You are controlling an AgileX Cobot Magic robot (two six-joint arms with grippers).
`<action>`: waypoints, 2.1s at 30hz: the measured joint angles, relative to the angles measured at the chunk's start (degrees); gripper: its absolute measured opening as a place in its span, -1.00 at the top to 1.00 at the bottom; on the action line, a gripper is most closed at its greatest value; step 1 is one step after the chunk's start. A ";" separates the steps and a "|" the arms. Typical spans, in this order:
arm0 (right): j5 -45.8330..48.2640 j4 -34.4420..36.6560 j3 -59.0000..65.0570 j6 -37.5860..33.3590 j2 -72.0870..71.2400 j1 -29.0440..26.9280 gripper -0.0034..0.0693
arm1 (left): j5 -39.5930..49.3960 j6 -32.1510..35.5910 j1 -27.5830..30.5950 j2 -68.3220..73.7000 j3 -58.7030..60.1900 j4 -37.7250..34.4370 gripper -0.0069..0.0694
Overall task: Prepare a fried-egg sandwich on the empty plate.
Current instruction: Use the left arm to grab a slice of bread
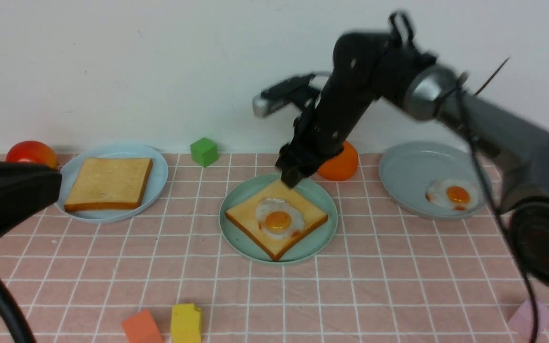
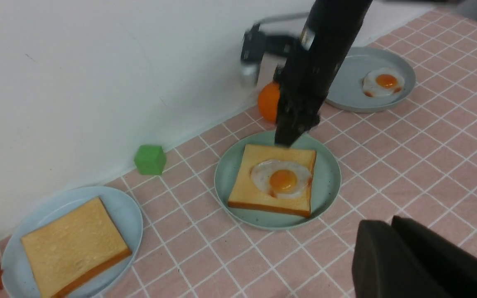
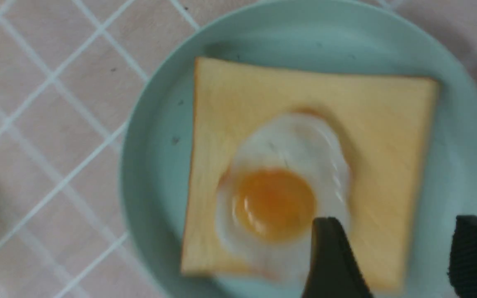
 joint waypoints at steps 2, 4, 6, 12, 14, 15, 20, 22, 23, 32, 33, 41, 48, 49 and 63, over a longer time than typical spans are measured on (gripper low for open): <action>0.62 -1.66 0.27 2.81 -3.69 0.00 0.00 | 1.08 -2.13 0.00 0.57 0.00 -0.07 0.71; 0.91 -4.52 2.42 6.86 -11.10 0.00 0.37 | 4.30 -8.18 0.38 3.66 -0.42 1.49 0.78; 0.96 -5.65 5.92 9.78 -17.24 0.00 0.62 | 6.82 -11.70 1.47 6.96 -1.25 3.62 0.85; 1.68 -5.95 27.47 16.70 -38.54 0.00 0.93 | 12.59 -10.11 8.51 18.92 -4.88 2.79 0.85; 1.81 -6.00 33.21 17.92 -44.99 0.00 0.92 | 13.43 -6.50 10.74 21.79 -6.00 -0.66 0.85; 1.82 -6.00 37.32 18.49 -49.09 0.00 0.91 | 14.27 -2.64 12.78 24.24 -6.92 -4.29 0.85; -2.48 -5.74 55.17 20.13 -67.35 0.11 0.89 | 16.92 13.50 21.50 33.24 -11.48 -18.88 0.85; -4.23 -5.80 62.22 20.52 -74.53 0.11 0.89 | 17.00 20.42 25.45 37.20 -13.54 -22.47 0.85; -4.43 -5.80 63.62 20.52 -76.76 0.11 0.89 | 17.00 22.85 26.68 38.63 -14.06 -22.98 0.85; -6.75 -5.75 73.54 17.41 -92.14 0.11 0.89 | 18.53 41.28 34.61 55.64 -25.68 -21.36 0.85; -7.13 -5.75 73.90 16.71 -93.59 0.11 0.89 | 19.12 42.12 35.76 59.13 -28.19 -20.87 0.85; -7.23 -5.75 74.26 14.07 -96.28 0.11 0.88 | 20.00 51.63 39.21 74.78 -40.45 -16.86 0.67; -7.07 -5.49 74.61 13.60 -95.82 0.11 0.88 | 11.52 57.23 39.21 80.68 -41.65 -14.06 0.02; -7.13 -5.49 74.61 13.60 -95.78 0.11 0.88 | 10.06 58.22 39.21 81.26 -41.70 -13.40 -0.06; -7.35 -4.76 74.61 13.55 -95.51 0.11 0.88 | 1.59 64.63 39.21 86.07 -41.76 -10.91 -0.10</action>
